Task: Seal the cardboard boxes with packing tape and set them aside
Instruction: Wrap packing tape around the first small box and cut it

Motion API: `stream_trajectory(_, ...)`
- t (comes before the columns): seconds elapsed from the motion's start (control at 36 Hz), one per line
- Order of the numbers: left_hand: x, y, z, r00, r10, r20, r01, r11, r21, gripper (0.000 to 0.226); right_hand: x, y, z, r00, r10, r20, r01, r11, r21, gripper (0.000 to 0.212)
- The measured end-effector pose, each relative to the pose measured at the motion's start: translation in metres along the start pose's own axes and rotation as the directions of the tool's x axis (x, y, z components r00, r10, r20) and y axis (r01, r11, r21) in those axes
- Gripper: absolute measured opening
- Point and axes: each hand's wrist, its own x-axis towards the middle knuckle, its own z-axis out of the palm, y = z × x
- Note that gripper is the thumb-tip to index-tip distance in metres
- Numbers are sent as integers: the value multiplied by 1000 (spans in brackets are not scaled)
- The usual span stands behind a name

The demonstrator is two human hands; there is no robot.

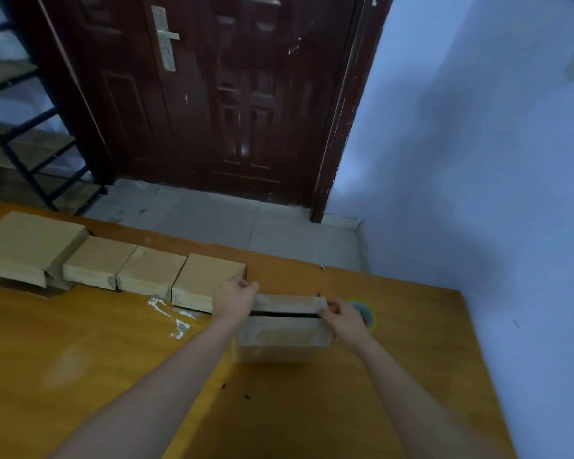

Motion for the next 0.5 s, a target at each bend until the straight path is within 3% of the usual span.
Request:
stream_trajectory(0.11, 1, -13, -3, 996, -28, 83, 11, 981, 195, 23, -6, 1, 10, 999, 7, 37, -2, 992, -124, 32)
stream_trajectory(0.19, 0, -24, -3, 991, -61, 121, 21, 953, 303, 21, -9, 9, 24, 997, 33, 69, -18, 979, -203, 38)
stream_trajectory(0.39, -4, -60, 0, 988, -25, 152, -15, 967, 253, 26, -14, 24, 44, 997, -6, 75, 16, 991, -133, 39)
stream_trajectory(0.5, -8, -59, -2, 993, 27, 116, -58, 961, 270, 20, -16, 34, 36, 993, -12, 113, 11, 1000, 9, 37)
